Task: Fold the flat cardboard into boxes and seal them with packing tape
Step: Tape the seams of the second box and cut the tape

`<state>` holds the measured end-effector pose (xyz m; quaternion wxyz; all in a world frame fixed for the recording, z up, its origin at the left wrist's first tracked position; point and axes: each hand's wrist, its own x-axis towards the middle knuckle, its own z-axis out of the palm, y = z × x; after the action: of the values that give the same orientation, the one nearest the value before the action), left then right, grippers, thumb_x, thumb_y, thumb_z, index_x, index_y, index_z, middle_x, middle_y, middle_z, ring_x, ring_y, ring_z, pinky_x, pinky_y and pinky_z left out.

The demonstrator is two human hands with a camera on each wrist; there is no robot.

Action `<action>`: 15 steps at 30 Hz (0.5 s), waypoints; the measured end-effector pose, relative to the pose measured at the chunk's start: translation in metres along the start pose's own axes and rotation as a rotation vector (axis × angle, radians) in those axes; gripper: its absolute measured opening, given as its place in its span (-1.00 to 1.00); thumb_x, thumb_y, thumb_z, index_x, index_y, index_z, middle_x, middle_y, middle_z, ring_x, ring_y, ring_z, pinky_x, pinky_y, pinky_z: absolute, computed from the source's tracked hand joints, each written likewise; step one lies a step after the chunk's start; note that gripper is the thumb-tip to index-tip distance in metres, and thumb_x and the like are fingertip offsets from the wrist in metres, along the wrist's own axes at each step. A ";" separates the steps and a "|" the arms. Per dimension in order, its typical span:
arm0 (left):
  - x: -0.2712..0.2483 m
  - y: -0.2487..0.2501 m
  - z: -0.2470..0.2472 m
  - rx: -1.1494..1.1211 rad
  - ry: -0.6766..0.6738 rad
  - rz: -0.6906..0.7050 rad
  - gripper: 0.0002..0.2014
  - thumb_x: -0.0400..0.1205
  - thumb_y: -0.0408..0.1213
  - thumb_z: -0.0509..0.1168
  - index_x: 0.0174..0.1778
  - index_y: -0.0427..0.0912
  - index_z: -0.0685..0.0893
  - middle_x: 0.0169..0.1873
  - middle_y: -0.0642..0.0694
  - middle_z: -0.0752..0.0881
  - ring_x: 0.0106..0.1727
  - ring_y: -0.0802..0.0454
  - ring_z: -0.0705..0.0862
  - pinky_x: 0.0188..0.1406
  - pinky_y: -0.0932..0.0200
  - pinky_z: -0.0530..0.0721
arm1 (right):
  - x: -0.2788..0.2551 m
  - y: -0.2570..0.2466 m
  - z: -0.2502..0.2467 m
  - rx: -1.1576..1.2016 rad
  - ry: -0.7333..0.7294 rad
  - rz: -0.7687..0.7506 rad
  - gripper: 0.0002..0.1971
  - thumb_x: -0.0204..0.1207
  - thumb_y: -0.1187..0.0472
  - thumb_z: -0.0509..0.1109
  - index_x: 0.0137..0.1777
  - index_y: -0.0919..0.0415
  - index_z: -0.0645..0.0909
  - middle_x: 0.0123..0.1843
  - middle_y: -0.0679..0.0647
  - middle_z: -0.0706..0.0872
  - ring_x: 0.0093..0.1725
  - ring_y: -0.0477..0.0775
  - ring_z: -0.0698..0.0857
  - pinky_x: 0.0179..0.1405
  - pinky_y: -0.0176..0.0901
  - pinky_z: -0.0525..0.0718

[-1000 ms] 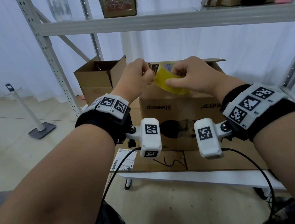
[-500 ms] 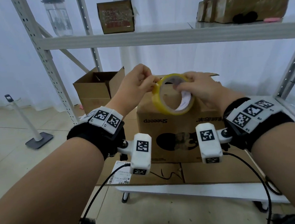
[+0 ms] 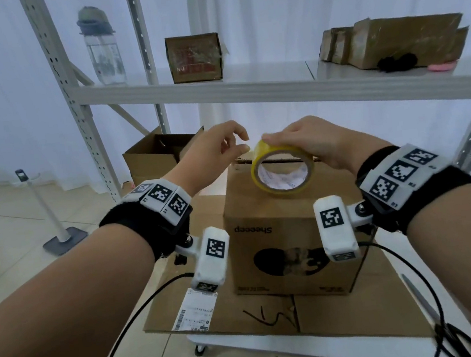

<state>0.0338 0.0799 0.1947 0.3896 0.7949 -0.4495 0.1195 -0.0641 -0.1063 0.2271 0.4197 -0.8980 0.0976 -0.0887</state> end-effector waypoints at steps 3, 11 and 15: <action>0.003 0.001 -0.007 -0.089 -0.073 -0.145 -0.88 0.65 -0.16 0.34 0.02 -0.10 0.59 -0.26 0.02 0.75 -0.24 0.10 0.72 -0.15 0.20 0.69 | 0.001 -0.010 -0.004 -0.121 -0.004 -0.086 -0.52 0.46 -0.13 0.50 -0.31 0.33 0.56 -0.31 0.18 0.36 -0.29 0.06 0.40 -0.32 -0.15 0.31; -0.002 0.001 -0.005 -0.360 -0.201 -0.307 -0.81 0.71 -0.43 0.22 0.20 -0.35 0.64 -0.04 -0.19 0.78 -0.06 0.11 0.78 -0.14 0.40 0.70 | 0.005 -0.024 0.011 -0.392 0.066 -0.256 -0.71 0.50 0.05 0.51 -0.05 0.33 0.73 -0.32 0.04 0.55 -0.36 -0.10 0.46 -0.40 -0.32 0.37; -0.004 0.004 -0.004 -0.525 -0.146 -0.431 -0.78 0.67 -0.45 0.22 0.18 -0.40 0.65 0.01 -0.28 0.75 0.01 -0.03 0.77 -0.09 0.29 0.76 | 0.006 -0.024 0.017 -0.433 0.076 -0.265 -0.69 0.50 0.02 0.49 -0.02 0.32 0.74 -0.24 0.09 0.62 -0.29 -0.03 0.53 -0.35 -0.28 0.44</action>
<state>0.0285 0.0844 0.1974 0.5638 0.7509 -0.3132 -0.1423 -0.0521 -0.0804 0.2353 0.1985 -0.9680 0.0116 -0.1534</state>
